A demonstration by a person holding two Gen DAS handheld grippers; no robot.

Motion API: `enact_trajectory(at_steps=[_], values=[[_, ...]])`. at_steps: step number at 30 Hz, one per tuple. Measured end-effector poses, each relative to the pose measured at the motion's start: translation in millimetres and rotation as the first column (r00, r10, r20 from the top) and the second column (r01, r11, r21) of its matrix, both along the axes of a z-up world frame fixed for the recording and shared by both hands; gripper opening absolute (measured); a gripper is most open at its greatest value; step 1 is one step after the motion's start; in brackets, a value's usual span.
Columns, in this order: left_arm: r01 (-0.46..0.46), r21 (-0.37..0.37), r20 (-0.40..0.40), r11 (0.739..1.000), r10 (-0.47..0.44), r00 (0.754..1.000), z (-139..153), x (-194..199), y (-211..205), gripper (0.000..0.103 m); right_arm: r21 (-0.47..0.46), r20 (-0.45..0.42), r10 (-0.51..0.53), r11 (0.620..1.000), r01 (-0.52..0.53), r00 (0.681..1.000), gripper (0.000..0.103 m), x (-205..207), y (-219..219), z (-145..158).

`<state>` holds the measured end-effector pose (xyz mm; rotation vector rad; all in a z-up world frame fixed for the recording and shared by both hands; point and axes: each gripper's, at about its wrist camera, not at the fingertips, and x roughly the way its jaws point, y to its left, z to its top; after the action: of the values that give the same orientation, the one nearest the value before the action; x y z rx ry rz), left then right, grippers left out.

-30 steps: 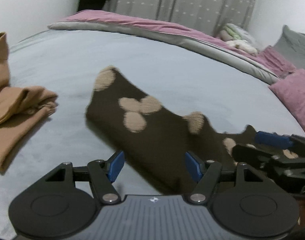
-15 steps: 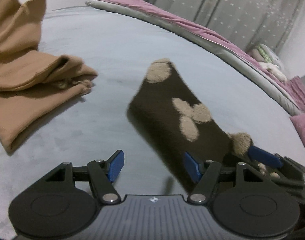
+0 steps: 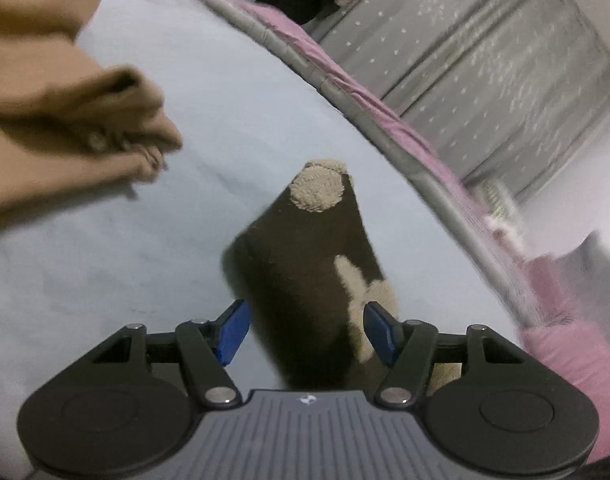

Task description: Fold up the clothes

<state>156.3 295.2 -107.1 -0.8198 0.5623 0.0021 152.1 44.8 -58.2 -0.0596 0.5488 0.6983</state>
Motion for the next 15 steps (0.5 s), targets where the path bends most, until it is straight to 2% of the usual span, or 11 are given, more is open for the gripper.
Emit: enact_trajectory(at_steps=[2, 4, 8, 9, 10, 11, 13, 15], values=[[-0.019, -0.055, 0.009, 0.998, 0.019, 1.000, -6.9, 5.4, 3.3, 0.061, 0.020, -0.022, -0.001, 1.000, 0.002, 1.000, 0.080, 2.7, -5.2, -0.9], [-0.026, -0.097, 0.013, 0.995, 0.028, 1.000, -12.5, 10.3, 4.3, 0.055, 0.042, -0.064, 0.010, 0.999, -0.008, 0.998, 0.080, 6.9, -7.6, -4.1], [-0.060, -0.145, 0.018, 0.988, 0.064, 0.998, -23.0, 23.3, 4.5, 0.044, 0.036, -0.073, 0.038, 0.999, -0.036, 0.997, 0.079, 4.5, -3.3, -7.3], [-0.068, -0.151, 0.023, 0.986, 0.073, 0.997, -24.0, 25.5, 4.5, 0.034, 0.034, -0.073, 0.054, 0.998, -0.051, 0.996, 0.079, 3.1, -1.1, -7.9], [-0.076, -0.159, 0.028, 0.984, 0.081, 0.996, -24.6, 26.8, 4.7, 0.015, 0.034, -0.074, 0.070, 0.997, -0.067, 0.995, 0.079, 1.7, 1.2, -8.6], [-0.084, -0.162, 0.032, 0.983, 0.091, 0.995, -24.3, 27.4, 4.6, 0.010, 0.043, -0.082, 0.092, 0.995, -0.089, 0.992, 0.079, 1.2, 2.9, -9.7], [-0.103, -0.108, 0.042, 0.989, 0.108, 0.993, -17.5, 26.6, -0.9, 0.010, 0.057, -0.095, 0.114, 0.992, -0.109, 0.989, 0.078, 0.9, 5.8, -12.4], [-0.109, -0.002, 0.074, 0.994, 0.109, 0.991, -4.0, 22.9, -11.8, 0.009, 0.044, -0.098, 0.109, 0.993, -0.105, 0.989, 0.077, 0.9, 8.2, -14.2]])
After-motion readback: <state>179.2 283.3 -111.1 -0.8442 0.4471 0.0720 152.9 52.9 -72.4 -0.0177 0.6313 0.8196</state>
